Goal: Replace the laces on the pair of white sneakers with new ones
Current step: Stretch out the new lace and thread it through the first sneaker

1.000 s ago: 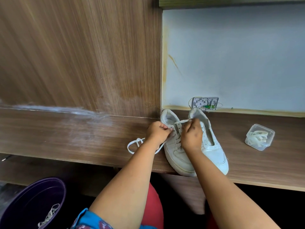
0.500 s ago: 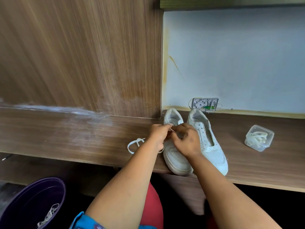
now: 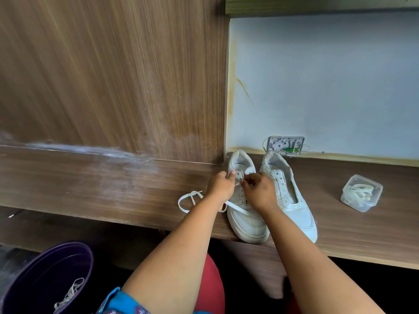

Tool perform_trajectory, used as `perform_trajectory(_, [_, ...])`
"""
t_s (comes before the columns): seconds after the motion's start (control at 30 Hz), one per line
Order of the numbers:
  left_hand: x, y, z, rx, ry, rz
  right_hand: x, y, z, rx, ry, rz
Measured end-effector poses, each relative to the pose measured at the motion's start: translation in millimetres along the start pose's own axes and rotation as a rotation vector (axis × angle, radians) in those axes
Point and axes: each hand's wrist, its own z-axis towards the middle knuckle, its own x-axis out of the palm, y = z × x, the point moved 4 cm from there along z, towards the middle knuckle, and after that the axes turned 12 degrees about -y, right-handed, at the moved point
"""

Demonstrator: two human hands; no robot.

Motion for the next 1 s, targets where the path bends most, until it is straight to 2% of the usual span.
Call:
perform_trajectory(0.13, [-3.5,-4.2,-1.7,0.054,-0.068,-0.025,4.0,-5.9,0.7,0.096,0.051,0.076])
perform_trajectory(0.3, [-2.5,-4.6,-5.7,-0.149,-0.018,-0.097,2.8,-5.7,-0.9,0.169,0.063,0.155])
perform_trajectory(0.6, [-4.9,-2.9,-4.9,-0.064,-0.065,0.004,-0.1,-6.1,-2.2,0.225,0.054,0.264])
perform_trajectory(0.77, [-9.5,-9.9,-7.7,0.052,-0.125,0.095,-0.2,-3.8,-3.1,0.209,0.048,0.275])
perform_trajectory(1.0, [-11.4,-17.5,-11.2,0.152,-0.067,0.191,-1.0,-3.6,-4.2,0.195,0.06,0.282])
